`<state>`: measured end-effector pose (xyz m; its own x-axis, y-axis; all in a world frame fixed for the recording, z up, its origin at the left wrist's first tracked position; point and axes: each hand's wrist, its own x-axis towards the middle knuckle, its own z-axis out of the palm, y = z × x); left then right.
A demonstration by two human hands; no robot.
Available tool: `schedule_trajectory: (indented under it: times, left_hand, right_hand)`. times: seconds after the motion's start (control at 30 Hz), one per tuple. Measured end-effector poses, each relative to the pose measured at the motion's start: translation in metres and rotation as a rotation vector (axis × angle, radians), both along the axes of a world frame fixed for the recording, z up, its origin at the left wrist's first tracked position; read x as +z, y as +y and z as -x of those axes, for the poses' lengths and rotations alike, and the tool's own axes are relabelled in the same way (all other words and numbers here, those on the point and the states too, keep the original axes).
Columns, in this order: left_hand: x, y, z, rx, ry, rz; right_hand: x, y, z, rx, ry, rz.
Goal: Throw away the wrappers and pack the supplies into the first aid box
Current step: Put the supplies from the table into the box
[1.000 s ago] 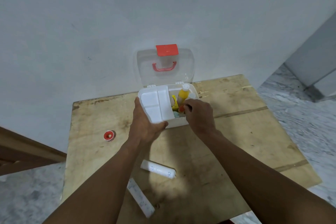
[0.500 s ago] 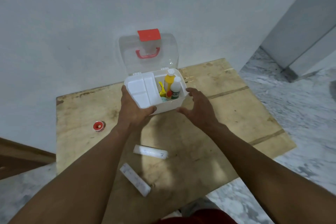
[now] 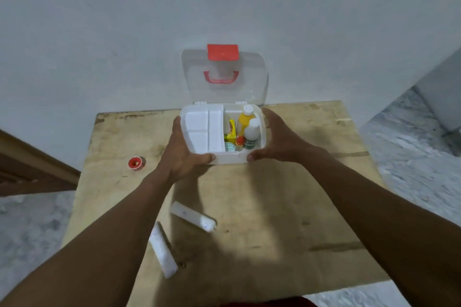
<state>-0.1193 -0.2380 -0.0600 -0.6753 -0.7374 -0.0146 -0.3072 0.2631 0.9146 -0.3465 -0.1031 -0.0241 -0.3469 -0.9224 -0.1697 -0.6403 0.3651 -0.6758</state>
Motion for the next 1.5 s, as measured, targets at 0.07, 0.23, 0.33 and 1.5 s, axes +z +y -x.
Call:
schedule_trajectory:
  times: [0.07, 0.23, 0.33, 1.5]
  left_hand:
    - [0.003, 0.001, 0.003, 0.006, -0.02, 0.004]
    - [0.006, 0.012, 0.013, 0.049, -0.045, -0.031]
    - [0.006, 0.013, 0.016, 0.053, -0.071, -0.019]
    - [-0.004, 0.169, -0.038, 1.009, -0.909, -0.164]
  right_hand:
    - [-0.003, -0.004, 0.012, 0.096, -0.017, 0.024]
    - [-0.011, -0.009, 0.032, 0.174, -0.093, -0.07]
    - [-0.018, -0.01, 0.034, 0.166, -0.093, -0.138]
    - [-0.038, -0.008, 0.038, 0.182, -0.122, 0.012]
